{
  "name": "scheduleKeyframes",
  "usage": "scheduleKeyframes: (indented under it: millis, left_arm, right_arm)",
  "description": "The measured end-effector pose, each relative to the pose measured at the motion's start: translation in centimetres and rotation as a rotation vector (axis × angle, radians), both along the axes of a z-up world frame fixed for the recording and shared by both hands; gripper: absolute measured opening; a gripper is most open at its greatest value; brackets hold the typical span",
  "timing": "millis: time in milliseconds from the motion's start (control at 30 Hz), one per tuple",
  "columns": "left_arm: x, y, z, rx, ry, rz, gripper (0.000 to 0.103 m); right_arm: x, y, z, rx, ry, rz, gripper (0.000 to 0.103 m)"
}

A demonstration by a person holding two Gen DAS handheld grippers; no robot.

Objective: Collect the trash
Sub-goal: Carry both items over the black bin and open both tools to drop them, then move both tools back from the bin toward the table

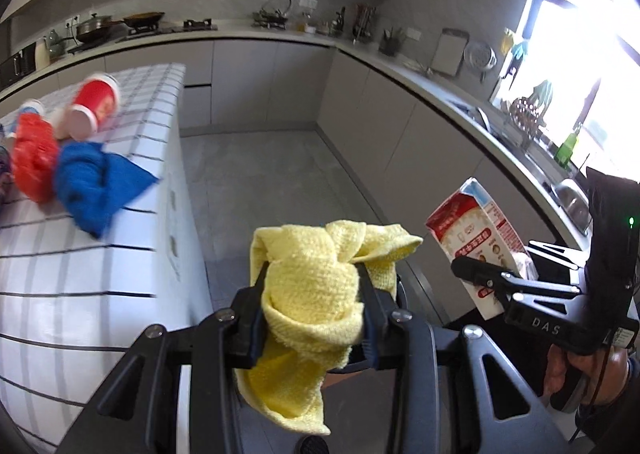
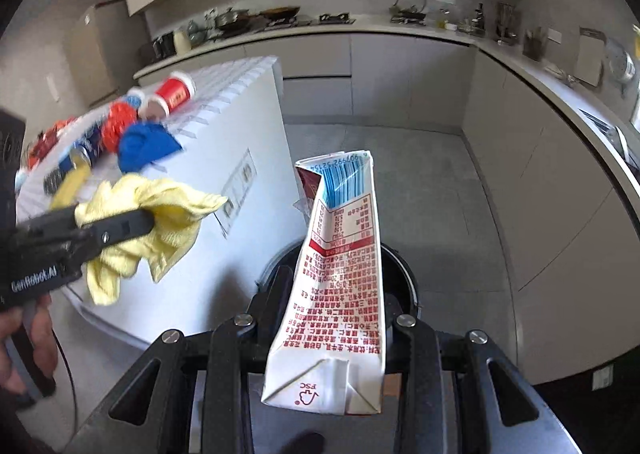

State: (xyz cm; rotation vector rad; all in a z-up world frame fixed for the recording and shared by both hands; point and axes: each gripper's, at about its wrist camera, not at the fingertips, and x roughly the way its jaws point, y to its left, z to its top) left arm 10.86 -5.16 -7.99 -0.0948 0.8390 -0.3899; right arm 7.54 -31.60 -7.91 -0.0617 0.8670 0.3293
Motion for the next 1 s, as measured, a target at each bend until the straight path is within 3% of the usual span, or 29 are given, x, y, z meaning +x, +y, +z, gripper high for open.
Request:
scheduleKeyframes:
  millis: [200, 467, 533, 567, 600, 633, 667, 733, 1000]
  left_arm:
    - [1.4, -2.8, -3.5, 0.024, 0.061, 0.000, 0.039]
    - [4.5, -5.4, -11.2, 0.016, 0.238, 0.038, 0.039]
    - [5.4, -5.8, -12.8, -0.078, 0.289, 0.028, 0.057]
    - [5.8, -5.7, -13.3, -0.062, 0.306, 0.064, 0.079]
    - [5.9, -5.0, -13.7, -0.010, 0.316, 0.145, 0.083]
    - [5.8, -4.3, -13.8, -0.020, 0.323, 0.179, 0.084]
    - [5.6, -3.6, -13.7, -0.040, 0.325, 0.206, 0.086]
    - [4.9, -3.0, -13.1, 0.001, 0.305, 0.235, 0.086]
    - [2.9, -3.1, -11.8, 0.057, 0.287, 0.246, 0.091]
  right_arm:
    - [2.2, -1.9, -4.7, -0.013, 0.054, 0.083, 0.034]
    - [8.1, -0.9, -13.8, -0.060, 0.205, 0.203, 0.035]
    - [9.3, -0.5, -15.4, -0.068, 0.224, 0.244, 0.035]
    - [9.8, -0.3, -16.4, -0.090, 0.224, 0.279, 0.052]
    - [10.1, -0.1, -17.3, -0.152, 0.218, 0.292, 0.070]
    - [10.4, -0.3, -18.5, -0.237, 0.239, 0.278, 0.089]
    - [10.5, -0.9, -18.7, -0.222, 0.245, 0.274, 0.096]
    - [10.3, -2.2, -17.9, -0.195, 0.205, 0.238, 0.103]
    - [10.7, -3.0, -16.4, -0.180, 0.189, 0.114, 0.103]
